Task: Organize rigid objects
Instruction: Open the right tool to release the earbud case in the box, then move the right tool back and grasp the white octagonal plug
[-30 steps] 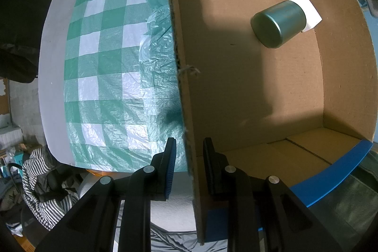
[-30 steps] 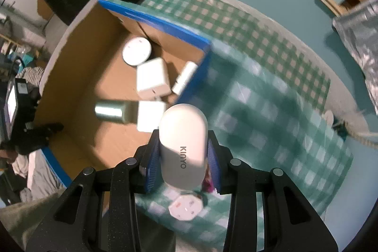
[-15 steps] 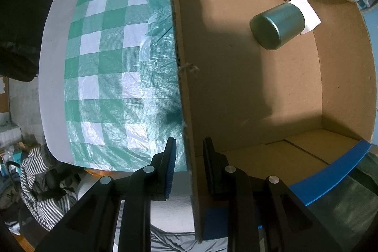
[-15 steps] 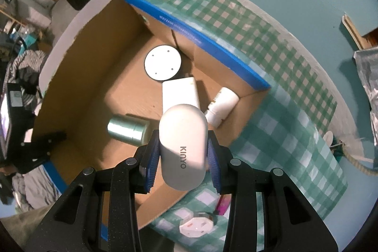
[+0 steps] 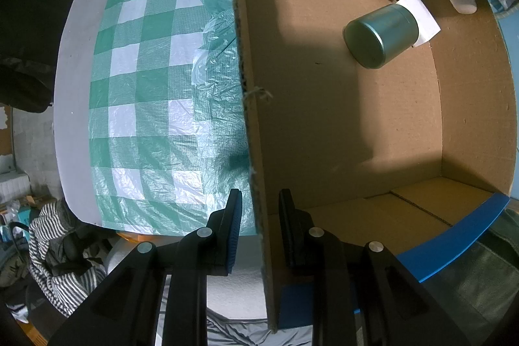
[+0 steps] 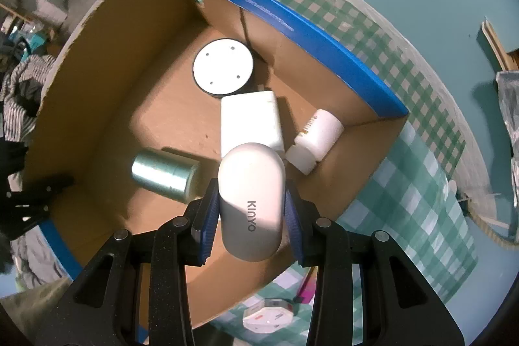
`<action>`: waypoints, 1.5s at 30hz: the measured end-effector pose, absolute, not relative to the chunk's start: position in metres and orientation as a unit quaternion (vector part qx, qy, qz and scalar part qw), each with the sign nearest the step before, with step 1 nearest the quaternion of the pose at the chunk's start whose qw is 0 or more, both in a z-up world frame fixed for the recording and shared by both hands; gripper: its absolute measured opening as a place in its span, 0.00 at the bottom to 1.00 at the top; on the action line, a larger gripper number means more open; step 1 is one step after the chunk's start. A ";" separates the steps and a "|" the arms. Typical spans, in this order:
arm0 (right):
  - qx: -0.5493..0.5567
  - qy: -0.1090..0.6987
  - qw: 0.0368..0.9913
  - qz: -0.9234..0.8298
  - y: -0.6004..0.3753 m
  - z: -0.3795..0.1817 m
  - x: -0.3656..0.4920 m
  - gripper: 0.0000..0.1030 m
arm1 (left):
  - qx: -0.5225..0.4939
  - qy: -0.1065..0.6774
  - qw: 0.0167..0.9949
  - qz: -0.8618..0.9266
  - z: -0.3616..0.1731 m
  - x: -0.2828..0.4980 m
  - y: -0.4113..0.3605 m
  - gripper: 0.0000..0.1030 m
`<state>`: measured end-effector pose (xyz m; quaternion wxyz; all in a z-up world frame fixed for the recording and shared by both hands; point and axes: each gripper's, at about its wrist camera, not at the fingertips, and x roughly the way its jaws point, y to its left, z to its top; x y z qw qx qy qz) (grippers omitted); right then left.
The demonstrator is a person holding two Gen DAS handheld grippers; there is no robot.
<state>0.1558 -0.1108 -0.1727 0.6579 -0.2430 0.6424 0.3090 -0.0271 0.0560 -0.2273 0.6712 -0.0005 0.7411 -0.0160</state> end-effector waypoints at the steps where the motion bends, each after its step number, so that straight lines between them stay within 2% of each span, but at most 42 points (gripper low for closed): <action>1: -0.242 0.641 0.660 0.308 -0.112 -0.172 0.156 0.36 | -0.001 0.741 0.671 -0.016 -0.227 -0.027 0.056 0.22; 6: -0.240 0.641 0.662 0.307 -0.111 -0.171 0.156 0.37 | -0.001 0.741 0.671 -0.015 -0.227 -0.027 0.056 0.22; 16: -0.238 0.627 0.674 0.311 -0.108 -0.155 0.149 0.65 | -0.002 0.741 0.671 -0.014 -0.226 -0.027 0.057 0.22; 32: -0.222 0.613 0.697 0.299 -0.143 -0.115 0.136 0.68 | -0.001 0.740 0.672 -0.016 -0.226 -0.026 0.058 0.22; 45: -0.202 0.633 0.695 0.274 -0.191 -0.119 0.117 0.71 | 0.002 0.740 0.672 -0.017 -0.226 -0.024 0.057 0.22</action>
